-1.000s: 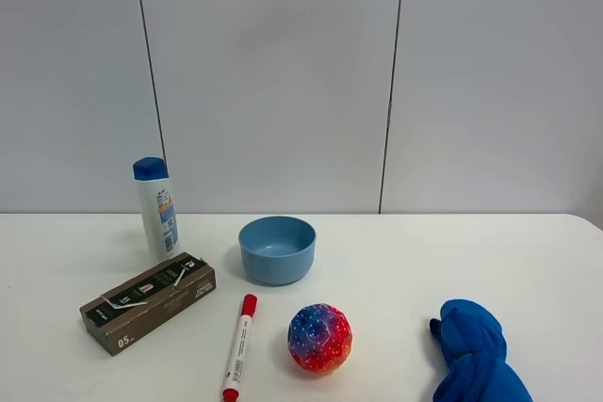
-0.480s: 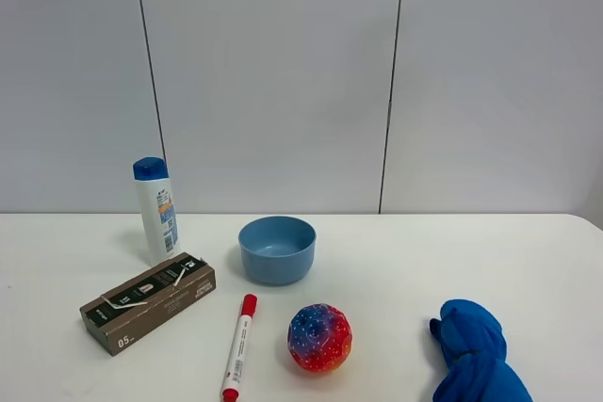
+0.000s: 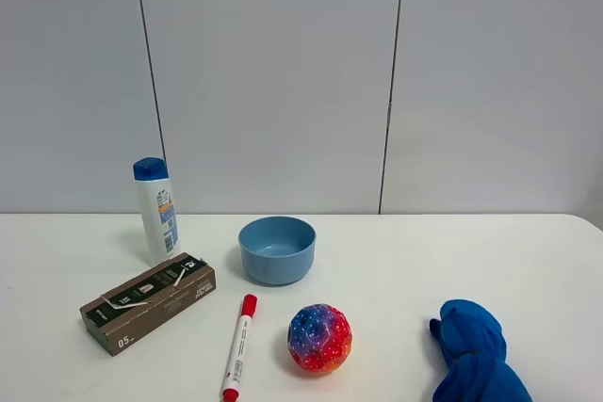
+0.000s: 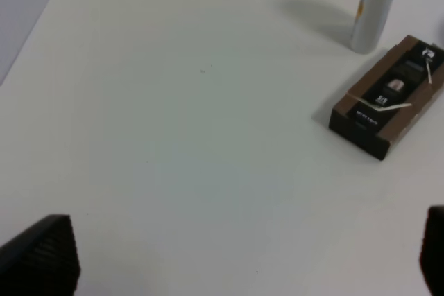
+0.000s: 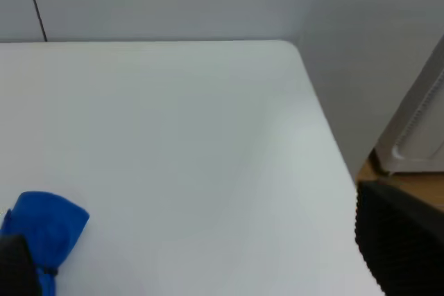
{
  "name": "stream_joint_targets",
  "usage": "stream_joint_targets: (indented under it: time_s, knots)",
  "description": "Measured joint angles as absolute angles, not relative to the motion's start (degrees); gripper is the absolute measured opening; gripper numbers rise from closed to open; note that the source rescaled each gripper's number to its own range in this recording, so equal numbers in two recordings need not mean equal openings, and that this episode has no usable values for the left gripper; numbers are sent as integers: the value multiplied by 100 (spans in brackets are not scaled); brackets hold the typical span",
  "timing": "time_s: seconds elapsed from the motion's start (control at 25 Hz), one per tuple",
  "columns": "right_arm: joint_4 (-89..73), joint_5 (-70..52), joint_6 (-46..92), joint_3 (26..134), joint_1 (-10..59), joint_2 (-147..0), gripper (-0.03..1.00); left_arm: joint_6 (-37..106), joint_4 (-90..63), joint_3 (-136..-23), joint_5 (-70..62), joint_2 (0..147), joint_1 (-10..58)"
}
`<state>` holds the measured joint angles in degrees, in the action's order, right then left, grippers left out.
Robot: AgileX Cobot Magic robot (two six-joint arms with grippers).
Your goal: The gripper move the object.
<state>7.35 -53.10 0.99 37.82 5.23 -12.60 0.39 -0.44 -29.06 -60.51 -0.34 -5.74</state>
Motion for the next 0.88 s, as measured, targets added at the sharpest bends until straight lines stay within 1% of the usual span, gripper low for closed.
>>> stream_joint_targets:
  time_s: [0.12, 0.24, 0.64, 0.88]
  knots:
    - [575, -5314, -264, 3308, 521, -683, 79, 39, -44, -2906, -6051, -34, -574]
    - [460, -5310, -345, 2969, 521, -308, 79, 39, -44, -2906, -6051, -34, -574]
    - [124, -5336, -103, 2915, 521, -59, 79, 39, -44, -2906, -6051, -34, -574]
    - [117, -6102, 107, 2927, 521, -59, 79, 39, -44, -2906, -6051, -34, -574]
